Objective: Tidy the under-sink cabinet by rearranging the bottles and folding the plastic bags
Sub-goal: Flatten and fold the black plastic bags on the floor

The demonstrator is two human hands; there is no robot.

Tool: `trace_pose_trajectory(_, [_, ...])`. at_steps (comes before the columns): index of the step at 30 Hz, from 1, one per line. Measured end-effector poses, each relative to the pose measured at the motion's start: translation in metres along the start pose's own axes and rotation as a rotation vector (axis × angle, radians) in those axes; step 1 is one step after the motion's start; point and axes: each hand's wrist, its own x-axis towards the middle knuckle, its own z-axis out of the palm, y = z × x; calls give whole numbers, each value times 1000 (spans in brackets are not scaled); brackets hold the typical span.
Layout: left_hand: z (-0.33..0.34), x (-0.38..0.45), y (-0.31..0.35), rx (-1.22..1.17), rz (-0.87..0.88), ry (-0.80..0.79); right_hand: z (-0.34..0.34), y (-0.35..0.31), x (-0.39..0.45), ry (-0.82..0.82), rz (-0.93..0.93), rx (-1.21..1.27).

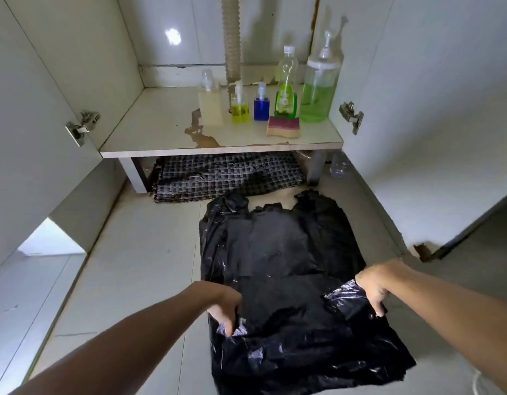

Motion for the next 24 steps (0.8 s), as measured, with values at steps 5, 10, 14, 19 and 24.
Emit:
trace_pose_trajectory(5, [36, -1, 16, 316, 50, -25, 24, -10, -2, 15, -52, -47])
trace_pose_trajectory(10, [39, -9, 30, 337, 140, -49, 27, -26, 0, 6, -186, -84])
trace_pose_trajectory(14, [41, -9, 36, 403, 178, -17, 41, -31, 5, 414, -382, 146])
trace_pose_trajectory(19, [48, -9, 30, 449, 188, 57, 60, 3, 10, 458, -459, 213])
trace_pose_trajectory(24, [63, -8, 31, 495, 181, -20, 91, 4, 0, 251, -370, 178])
